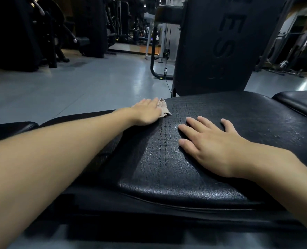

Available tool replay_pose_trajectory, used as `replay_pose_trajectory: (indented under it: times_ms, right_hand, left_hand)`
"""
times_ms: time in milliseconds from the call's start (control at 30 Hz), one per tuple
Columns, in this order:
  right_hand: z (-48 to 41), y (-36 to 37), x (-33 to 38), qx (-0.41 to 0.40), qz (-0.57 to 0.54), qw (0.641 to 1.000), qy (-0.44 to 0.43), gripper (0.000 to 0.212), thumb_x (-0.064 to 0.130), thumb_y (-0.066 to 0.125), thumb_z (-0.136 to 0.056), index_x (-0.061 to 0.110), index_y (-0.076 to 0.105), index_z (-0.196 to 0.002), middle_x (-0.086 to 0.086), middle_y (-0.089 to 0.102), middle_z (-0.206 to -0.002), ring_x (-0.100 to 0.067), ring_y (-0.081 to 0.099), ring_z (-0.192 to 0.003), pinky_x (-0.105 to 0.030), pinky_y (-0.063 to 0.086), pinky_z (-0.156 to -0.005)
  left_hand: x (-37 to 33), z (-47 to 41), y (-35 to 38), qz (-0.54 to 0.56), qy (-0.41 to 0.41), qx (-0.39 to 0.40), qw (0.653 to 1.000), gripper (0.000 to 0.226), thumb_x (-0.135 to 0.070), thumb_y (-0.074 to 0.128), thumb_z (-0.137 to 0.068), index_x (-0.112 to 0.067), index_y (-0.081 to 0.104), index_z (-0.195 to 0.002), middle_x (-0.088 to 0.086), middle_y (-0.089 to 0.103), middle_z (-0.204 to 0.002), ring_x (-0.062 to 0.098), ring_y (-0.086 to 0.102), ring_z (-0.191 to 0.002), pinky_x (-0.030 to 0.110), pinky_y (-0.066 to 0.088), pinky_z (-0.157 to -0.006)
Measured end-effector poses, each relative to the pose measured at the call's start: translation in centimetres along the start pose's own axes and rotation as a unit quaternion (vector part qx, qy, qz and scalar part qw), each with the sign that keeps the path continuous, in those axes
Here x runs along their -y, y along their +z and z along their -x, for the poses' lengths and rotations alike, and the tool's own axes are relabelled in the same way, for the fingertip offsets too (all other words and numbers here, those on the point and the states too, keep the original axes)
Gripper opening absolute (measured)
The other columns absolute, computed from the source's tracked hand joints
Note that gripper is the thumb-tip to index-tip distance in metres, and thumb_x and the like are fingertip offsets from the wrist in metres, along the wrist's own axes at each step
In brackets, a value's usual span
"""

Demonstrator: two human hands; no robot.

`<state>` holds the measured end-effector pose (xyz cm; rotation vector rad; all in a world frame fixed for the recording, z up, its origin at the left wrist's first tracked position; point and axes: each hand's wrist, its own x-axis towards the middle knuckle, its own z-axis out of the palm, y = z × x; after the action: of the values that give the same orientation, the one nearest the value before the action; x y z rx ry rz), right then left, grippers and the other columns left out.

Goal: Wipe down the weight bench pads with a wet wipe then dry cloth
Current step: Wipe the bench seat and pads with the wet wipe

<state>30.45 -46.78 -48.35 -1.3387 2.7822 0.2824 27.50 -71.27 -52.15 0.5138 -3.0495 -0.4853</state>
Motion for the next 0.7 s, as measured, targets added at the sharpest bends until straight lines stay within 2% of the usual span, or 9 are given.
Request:
replay_pose_trajectory:
  times_ms: [133,300,433,533,633,700]
  right_hand:
    - [-0.2,0.1,-0.1,0.001,-0.003,1.0,0.001,0.059,0.055,0.006,-0.1,0.035,0.005,-0.156,0.006,-0.006,-0.166,-0.015,-0.009,-0.152,-0.059,-0.003,-0.118]
    - [-0.1,0.1,-0.1,-0.005,-0.012,1.0,0.001,0.059,0.056,0.006,-0.101,0.035,0.006,-0.156,0.006,-0.005,-0.166,-0.016,-0.007,-0.152,-0.059,-0.003,-0.118]
    - [-0.1,0.0,0.0,-0.012,-0.026,1.0,0.003,0.058,0.054,0.008,-0.102,0.035,0.01,-0.156,0.005,-0.001,-0.166,-0.017,-0.004,-0.152,-0.06,-0.002,-0.118]
    - [0.3,-0.1,0.2,-0.03,-0.033,0.999,0.002,0.055,0.052,0.012,-0.102,0.034,0.019,-0.154,0.004,0.008,-0.166,-0.018,0.002,-0.152,-0.061,0.001,-0.118]
    - [0.8,-0.6,0.8,-0.052,-0.019,0.998,-0.012,0.047,0.046,0.019,-0.104,0.031,0.039,-0.144,0.005,0.027,-0.159,-0.019,0.011,-0.151,-0.062,0.005,-0.117]
    - [1.0,-1.0,1.4,-0.066,-0.008,0.997,-0.032,0.041,0.042,0.026,-0.104,0.032,0.048,-0.137,0.009,0.033,-0.155,-0.017,0.015,-0.15,-0.061,0.006,-0.117]
  left_hand:
    - [0.1,-1.3,-0.5,0.012,-0.027,-0.001,1.0,0.084,-0.05,0.016,-0.079,-0.022,0.006,-0.157,0.009,0.009,-0.164,0.024,0.006,-0.151,0.043,0.009,-0.122]
    - [-0.2,2.5,0.0,0.011,-0.01,0.009,1.0,0.08,-0.055,0.013,-0.082,-0.026,0.002,-0.157,0.007,0.003,-0.165,0.022,-0.001,-0.152,0.041,0.002,-0.123]
    - [-0.8,8.7,0.4,0.011,0.031,0.013,0.999,0.059,-0.044,0.02,-0.103,-0.027,0.002,-0.157,0.005,-0.002,-0.165,0.019,-0.006,-0.151,0.032,-0.004,-0.121]
    - [-0.9,14.2,0.9,0.001,0.073,0.008,0.997,0.057,-0.043,0.021,-0.104,-0.031,0.001,-0.156,0.0,-0.005,-0.165,0.012,-0.009,-0.15,0.025,-0.008,-0.119]
    - [-1.1,18.9,1.3,-0.01,0.094,0.015,0.995,0.057,-0.046,0.02,-0.104,-0.033,-0.002,-0.155,-0.009,-0.009,-0.164,0.004,-0.014,-0.147,0.019,-0.012,-0.116]
    - [-1.1,21.3,1.6,-0.027,0.112,0.014,0.993,0.058,-0.045,0.019,-0.104,-0.033,-0.005,-0.155,-0.012,-0.013,-0.162,-0.001,-0.018,-0.145,0.013,-0.016,-0.111]
